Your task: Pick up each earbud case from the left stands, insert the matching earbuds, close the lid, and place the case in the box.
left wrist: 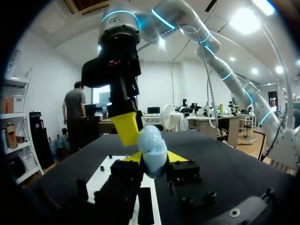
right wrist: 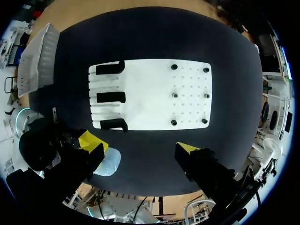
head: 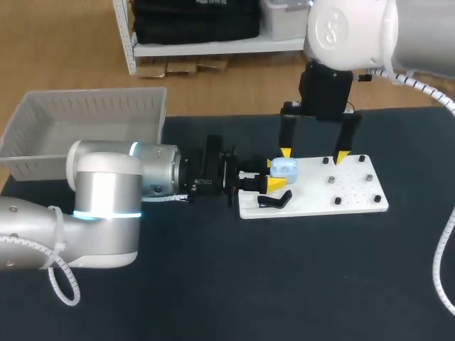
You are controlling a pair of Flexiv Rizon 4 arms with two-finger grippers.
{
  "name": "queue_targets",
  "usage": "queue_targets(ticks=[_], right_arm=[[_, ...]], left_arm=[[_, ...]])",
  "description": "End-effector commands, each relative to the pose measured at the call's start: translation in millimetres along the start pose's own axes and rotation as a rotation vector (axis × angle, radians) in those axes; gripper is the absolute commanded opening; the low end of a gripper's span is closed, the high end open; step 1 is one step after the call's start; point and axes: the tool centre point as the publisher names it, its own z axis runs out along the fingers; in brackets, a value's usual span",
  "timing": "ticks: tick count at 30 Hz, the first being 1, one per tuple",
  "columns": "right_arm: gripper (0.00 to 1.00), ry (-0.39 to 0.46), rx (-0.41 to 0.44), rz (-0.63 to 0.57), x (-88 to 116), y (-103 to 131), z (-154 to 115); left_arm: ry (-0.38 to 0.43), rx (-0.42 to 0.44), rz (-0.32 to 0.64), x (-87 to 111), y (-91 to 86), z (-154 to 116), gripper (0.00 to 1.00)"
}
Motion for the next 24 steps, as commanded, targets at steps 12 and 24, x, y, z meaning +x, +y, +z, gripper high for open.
queue_targets(ticks=[12,24], right_arm=[[1.0,-0.167,-0.057,0.031,9.2,-10.4,-29.0],[1.0,-0.315,-0.123,0.091,14.7,-29.8,-58.4]], left_arm=[[-0.002,-0.008,0.003,0.1,-1.8,0.0,0.0],[0.084,-0.203,0.067,-39.8,6.0,-70.2,0.0]])
